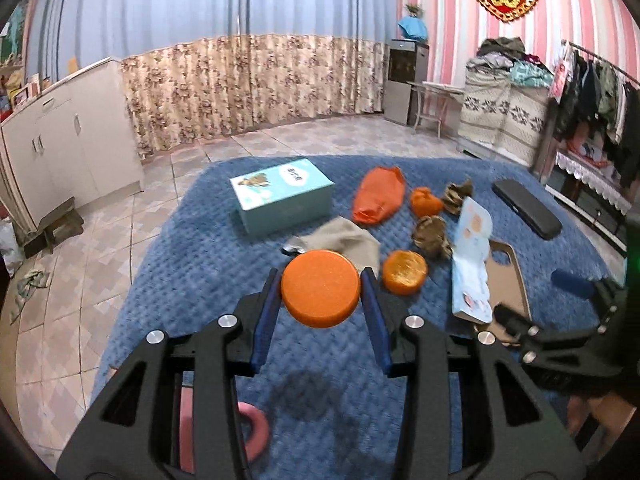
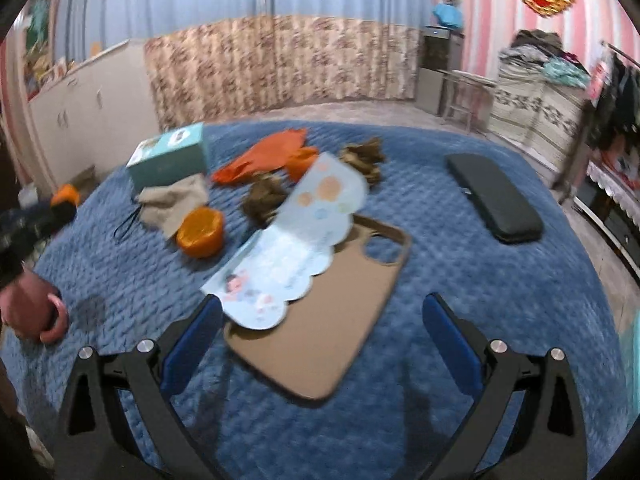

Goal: Collect trash
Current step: 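Grasp the white paper card from the tan phone case with the right tool, then carry the orange lid and white card with both tools over the teal basket, then open the left tool dropping the orange lid while the right tool drops the card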

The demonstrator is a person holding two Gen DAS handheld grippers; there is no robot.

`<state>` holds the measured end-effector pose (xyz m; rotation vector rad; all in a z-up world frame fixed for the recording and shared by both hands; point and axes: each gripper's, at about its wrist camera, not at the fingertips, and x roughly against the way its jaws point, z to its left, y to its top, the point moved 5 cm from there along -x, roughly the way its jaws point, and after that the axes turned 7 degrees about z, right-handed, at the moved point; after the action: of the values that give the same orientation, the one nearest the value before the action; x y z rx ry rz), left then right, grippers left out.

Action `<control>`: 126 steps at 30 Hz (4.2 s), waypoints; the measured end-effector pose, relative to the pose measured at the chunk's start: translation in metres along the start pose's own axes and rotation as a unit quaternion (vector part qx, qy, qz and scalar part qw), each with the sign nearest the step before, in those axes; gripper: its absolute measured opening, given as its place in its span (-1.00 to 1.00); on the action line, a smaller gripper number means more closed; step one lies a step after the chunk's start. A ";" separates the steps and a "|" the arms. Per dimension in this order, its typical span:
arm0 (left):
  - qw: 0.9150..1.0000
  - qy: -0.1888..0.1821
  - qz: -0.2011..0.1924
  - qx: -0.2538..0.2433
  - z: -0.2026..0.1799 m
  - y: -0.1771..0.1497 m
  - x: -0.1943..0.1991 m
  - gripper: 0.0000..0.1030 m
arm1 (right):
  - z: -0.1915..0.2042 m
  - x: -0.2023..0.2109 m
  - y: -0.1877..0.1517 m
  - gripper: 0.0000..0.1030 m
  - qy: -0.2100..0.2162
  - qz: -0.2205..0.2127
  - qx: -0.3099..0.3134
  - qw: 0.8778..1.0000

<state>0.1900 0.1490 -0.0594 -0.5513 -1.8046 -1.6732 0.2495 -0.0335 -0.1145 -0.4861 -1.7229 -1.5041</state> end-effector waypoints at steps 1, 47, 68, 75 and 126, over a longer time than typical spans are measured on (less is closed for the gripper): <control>1.000 0.000 -0.001 0.004 0.003 0.001 0.000 -0.24 | 0.005 -0.003 0.001 0.90 0.007 0.003 0.003 1.000; 0.999 -0.030 -0.019 -0.010 -0.018 0.025 0.018 -0.24 | -0.095 0.077 0.037 -0.94 0.042 -0.120 -0.075 0.989; 0.992 -0.095 -0.028 -0.080 -0.146 0.041 0.021 -0.24 | -0.239 0.161 0.000 -0.97 -0.026 -0.185 -0.172 0.967; 0.987 -0.124 -0.029 -0.101 -0.194 0.043 0.022 -0.24 | -0.284 0.188 -0.025 -0.97 -0.069 -0.190 -0.200 0.959; 0.901 -0.313 -0.017 -0.300 -0.589 -0.044 0.025 0.19 | -0.468 0.233 -0.171 -0.97 -0.197 -0.144 -0.376 0.894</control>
<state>0.2320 -0.4402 -0.0653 -1.4721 -1.6567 -2.2606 0.1233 -0.5656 -0.0527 -1.0210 -1.4792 -2.4317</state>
